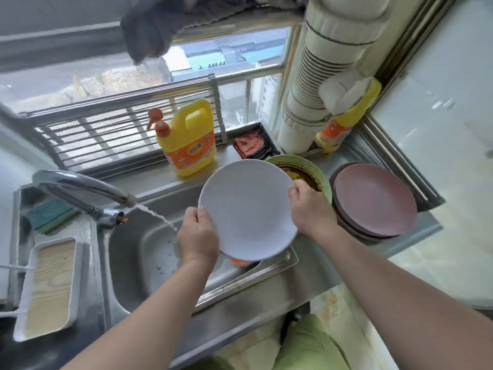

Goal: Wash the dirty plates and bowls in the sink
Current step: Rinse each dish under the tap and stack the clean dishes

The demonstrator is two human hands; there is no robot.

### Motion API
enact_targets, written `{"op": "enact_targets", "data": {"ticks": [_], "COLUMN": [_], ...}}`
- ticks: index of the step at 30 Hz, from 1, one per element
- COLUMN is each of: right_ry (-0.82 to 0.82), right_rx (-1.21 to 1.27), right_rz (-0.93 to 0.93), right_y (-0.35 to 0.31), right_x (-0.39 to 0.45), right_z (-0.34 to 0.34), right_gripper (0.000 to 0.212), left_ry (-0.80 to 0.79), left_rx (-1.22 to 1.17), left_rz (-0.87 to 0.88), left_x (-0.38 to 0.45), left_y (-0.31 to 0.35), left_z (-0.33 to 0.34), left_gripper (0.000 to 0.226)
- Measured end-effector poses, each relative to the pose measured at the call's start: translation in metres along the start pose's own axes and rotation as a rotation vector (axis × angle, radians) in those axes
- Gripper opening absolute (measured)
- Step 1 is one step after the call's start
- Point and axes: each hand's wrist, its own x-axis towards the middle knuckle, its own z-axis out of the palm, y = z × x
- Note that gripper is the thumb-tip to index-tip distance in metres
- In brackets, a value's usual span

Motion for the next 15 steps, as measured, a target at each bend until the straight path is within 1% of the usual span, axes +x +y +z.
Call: {"op": "enact_targets", "data": {"ticks": [2, 4, 7, 9, 12, 15], "right_ry": [0.098, 0.163, 0.249, 0.325, 0.322, 0.288], "right_rx": [0.040, 0.076, 0.089, 0.076, 0.074, 0.015], "right_rz": [0.026, 0.055, 0.145, 0.163, 0.265, 0.352], "right_y": [0.029, 0.066, 0.123, 0.163, 0.217, 0.260], "right_x": [0.007, 0.016, 0.028, 0.038, 0.047, 0.052], "right_z": [-0.017, -0.039, -0.077, -0.103, -0.132, -0.142], "right_gripper": [0.029, 0.032, 0.044, 0.041, 0.031, 0.029], "left_ry": [-0.040, -0.118, -0.243, -0.324, -0.449, -0.477], "left_rx": [-0.052, -0.062, 0.008, 0.080, 0.225, 0.488], "left_rz": [0.099, 0.170, 0.226, 0.231, 0.213, 0.340], "left_x": [-0.010, -0.019, -0.038, -0.047, -0.060, -0.068], "left_y": [0.023, 0.045, 0.078, 0.092, 0.107, 0.115], "left_z": [0.027, 0.063, 0.123, 0.168, 0.227, 0.268], "left_gripper": [0.036, 0.032, 0.022, 0.022, 0.029, 0.033]}}
